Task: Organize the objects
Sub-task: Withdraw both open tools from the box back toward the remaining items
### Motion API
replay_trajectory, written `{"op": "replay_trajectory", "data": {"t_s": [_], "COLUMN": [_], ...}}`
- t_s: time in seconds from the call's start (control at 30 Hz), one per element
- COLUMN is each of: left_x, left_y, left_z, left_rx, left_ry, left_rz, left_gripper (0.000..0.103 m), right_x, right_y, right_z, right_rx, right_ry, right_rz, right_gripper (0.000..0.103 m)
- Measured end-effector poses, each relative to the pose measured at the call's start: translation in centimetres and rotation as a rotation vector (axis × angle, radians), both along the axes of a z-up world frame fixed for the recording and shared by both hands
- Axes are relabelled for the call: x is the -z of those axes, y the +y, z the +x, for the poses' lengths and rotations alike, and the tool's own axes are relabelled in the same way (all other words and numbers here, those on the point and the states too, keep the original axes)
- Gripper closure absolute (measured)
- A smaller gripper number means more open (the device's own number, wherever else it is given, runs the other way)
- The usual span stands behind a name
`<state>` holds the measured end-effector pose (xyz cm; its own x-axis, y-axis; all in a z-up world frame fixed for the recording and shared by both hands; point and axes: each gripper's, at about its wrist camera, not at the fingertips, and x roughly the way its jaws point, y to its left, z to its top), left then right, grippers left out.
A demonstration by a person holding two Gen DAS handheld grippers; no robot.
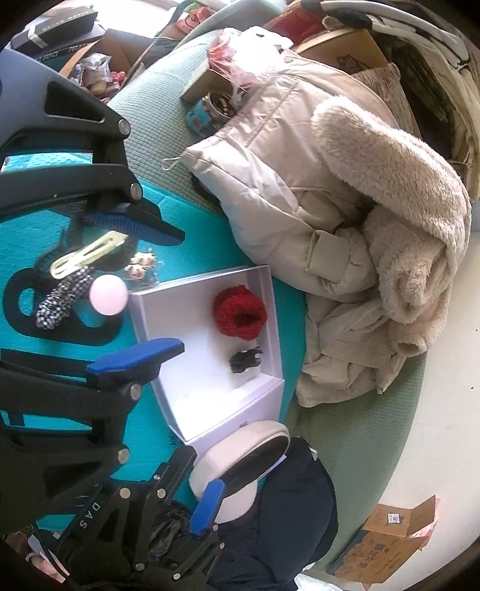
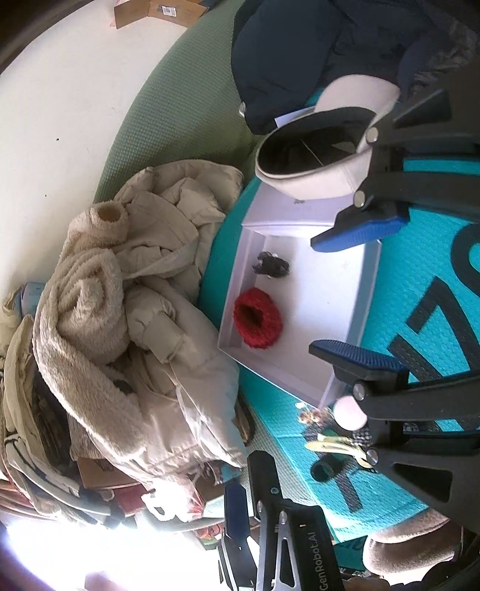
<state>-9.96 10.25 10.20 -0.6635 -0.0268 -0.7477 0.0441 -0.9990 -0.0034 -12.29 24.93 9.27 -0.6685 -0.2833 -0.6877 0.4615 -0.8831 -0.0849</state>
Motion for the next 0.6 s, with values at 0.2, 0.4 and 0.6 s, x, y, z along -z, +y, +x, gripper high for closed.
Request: {"op": "replay_trajectory", "data": {"t_s": [0.2, 0.4, 0.6], "left_x": [0.9, 2.7, 4.0], "left_y": [-0.2, -0.1, 0.1], "left_z": [2.3, 4.6, 6.7], "left_rx": [-0.03, -0.041, -0.056], "left_ry": [-0.001, -0.028, -0.034], "left_rz": [0.007, 0.023, 0.033], "left_gripper": [0.053, 0.053, 0.053], "right_x": [1.1, 2.0, 3.1], "right_y": [-0.4, -0.7, -1.2], "right_z": [1.7, 3.4, 5.1], "right_rx": [-0.029, -0.057, -0.094], "right_ry": [-0.024, -0.034, -0.047], "right_rz": [0.007, 0.021, 0.022], "right_gripper": [0.053, 0.053, 0.053]}}
